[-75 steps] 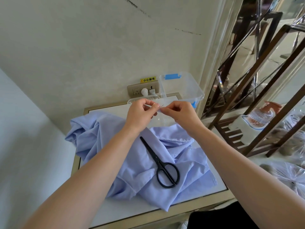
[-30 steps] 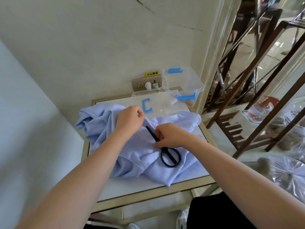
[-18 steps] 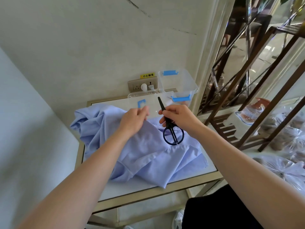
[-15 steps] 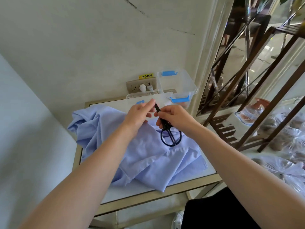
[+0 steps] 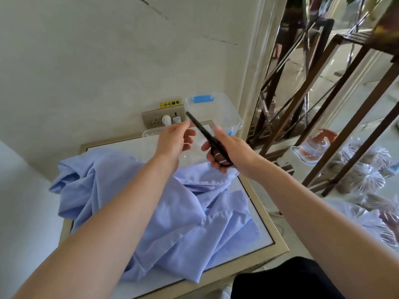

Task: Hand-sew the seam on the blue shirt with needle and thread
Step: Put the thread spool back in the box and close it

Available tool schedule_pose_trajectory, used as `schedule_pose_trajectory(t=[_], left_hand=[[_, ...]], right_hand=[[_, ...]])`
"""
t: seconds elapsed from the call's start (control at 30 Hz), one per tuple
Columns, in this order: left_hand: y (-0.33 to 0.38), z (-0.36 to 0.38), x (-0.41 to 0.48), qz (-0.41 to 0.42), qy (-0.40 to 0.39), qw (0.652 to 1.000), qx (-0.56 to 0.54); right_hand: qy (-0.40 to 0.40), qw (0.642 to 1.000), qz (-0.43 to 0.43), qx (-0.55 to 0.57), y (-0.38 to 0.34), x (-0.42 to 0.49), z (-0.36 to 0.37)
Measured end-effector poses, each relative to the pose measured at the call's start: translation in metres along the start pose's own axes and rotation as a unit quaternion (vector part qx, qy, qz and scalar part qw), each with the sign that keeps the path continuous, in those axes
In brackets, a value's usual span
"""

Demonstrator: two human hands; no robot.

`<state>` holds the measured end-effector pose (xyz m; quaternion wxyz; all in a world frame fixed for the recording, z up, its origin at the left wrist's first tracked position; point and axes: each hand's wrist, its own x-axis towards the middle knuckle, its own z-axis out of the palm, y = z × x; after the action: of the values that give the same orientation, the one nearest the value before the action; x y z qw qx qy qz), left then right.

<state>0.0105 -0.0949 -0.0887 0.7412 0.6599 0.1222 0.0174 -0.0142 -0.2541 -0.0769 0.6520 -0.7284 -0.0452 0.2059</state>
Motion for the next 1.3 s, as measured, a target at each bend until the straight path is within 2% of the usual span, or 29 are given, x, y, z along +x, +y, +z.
schedule_pose_trajectory(t=[0.07, 0.1, 0.2, 0.27, 0.37, 0.57, 0.67, 0.77, 0.83, 0.93, 1.0, 1.17, 1.23, 1.3], left_hand=[[-0.006, -0.006, 0.011, 0.043, 0.001, 0.991, 0.126], [-0.01, -0.01, 0.016, 0.067, -0.004, 0.976, 0.207], [-0.023, -0.021, 0.022, 0.083, -0.038, 0.894, 0.439], [-0.031, -0.025, 0.022, 0.078, -0.052, 0.85, 0.519], [-0.041, -0.028, 0.022, 0.102, -0.047, 0.805, 0.582], [-0.042, -0.035, 0.018, 0.153, -0.074, 0.758, 0.63], [-0.039, -0.039, 0.016, 0.152, -0.123, 0.774, 0.602], [-0.039, -0.042, 0.014, 0.148, -0.176, 0.744, 0.628], [-0.041, -0.042, 0.013, 0.159, -0.179, 0.729, 0.641], [-0.043, -0.042, 0.013, 0.179, -0.162, 0.728, 0.641], [-0.042, -0.043, 0.014, 0.181, -0.153, 0.742, 0.627], [-0.024, -0.053, 0.021, 0.187, -0.137, 0.838, 0.494], [-0.017, -0.059, 0.023, 0.231, -0.09, 0.854, 0.458], [-0.013, -0.063, 0.023, 0.275, -0.005, 0.864, 0.421]], right_hand=[[0.075, 0.997, -0.009, -0.021, -0.009, 0.011, -0.005], [0.102, 0.994, -0.006, -0.036, -0.012, 0.016, -0.007], [0.168, 0.981, -0.012, -0.094, -0.016, 0.035, -0.011], [0.221, 0.96, -0.039, -0.167, -0.017, 0.047, -0.013], [0.255, 0.925, -0.062, -0.275, -0.019, 0.059, -0.012], [0.291, 0.824, -0.077, -0.48, -0.018, 0.076, -0.006], [0.287, 0.804, -0.078, -0.514, -0.014, 0.086, -0.007], [0.27, 0.801, -0.07, -0.53, -0.008, 0.093, -0.003], [0.266, 0.804, -0.073, -0.527, -0.007, 0.094, -0.002], [0.241, 0.807, -0.07, -0.534, -0.007, 0.092, -0.002], [0.215, 0.812, -0.067, -0.538, -0.007, 0.089, -0.002], [0.144, 0.831, -0.086, -0.53, 0.0, 0.082, -0.002], [0.142, 0.84, -0.101, -0.514, 0.003, 0.079, -0.004], [0.158, 0.843, -0.132, -0.497, 0.006, 0.075, -0.007]])
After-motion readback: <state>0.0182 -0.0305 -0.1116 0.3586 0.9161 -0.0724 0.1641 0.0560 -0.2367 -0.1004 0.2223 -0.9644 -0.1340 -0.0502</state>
